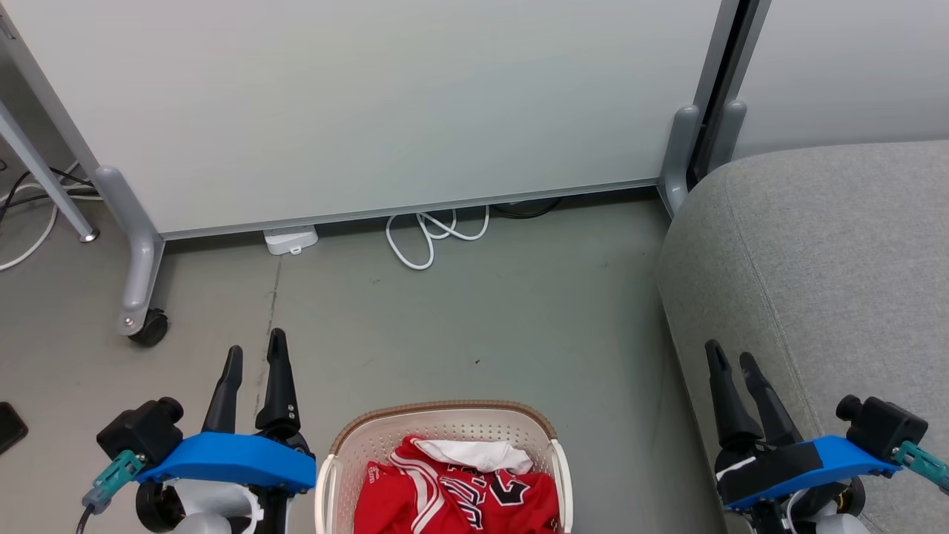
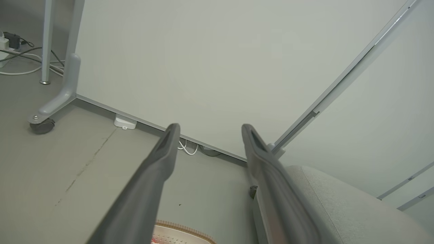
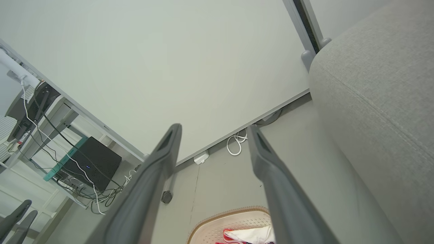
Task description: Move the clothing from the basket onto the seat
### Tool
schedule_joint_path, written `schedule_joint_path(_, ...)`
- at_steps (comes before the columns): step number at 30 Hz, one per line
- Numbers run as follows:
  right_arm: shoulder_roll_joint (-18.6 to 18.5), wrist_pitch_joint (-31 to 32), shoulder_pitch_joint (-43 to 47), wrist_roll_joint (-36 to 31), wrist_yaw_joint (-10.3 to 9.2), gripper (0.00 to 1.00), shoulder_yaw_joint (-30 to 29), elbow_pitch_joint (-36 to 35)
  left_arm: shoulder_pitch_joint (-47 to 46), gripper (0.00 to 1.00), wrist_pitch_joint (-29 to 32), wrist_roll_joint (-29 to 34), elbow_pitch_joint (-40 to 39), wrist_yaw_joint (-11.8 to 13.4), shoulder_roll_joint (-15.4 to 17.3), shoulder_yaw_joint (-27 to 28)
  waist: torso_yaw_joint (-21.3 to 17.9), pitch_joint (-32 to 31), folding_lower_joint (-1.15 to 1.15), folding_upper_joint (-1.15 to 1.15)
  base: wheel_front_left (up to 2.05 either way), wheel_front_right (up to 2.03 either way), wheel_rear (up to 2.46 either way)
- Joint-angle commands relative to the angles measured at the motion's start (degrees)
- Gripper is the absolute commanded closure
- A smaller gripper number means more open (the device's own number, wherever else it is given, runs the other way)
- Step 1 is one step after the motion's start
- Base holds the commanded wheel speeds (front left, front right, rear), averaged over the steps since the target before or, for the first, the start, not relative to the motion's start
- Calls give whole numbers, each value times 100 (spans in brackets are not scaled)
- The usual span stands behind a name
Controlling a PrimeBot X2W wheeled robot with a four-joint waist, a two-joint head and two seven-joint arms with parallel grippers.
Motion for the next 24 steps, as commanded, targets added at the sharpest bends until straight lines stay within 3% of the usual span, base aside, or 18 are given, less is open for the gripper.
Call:
schedule_joint_path(1, -39, -67, -135, -218, 15, 0, 31, -45, -152, 0, -67, 205, -39, 36, 60, -41, 7, 2, 0, 0, 0, 0, 0)
schedule_joint_path(24, -48, -397, -199, -1589, 16, 0, 161, 12, -230, 0, -396, 1501, -68, 126, 110, -341, 40, 60, 0, 0, 0, 0, 0)
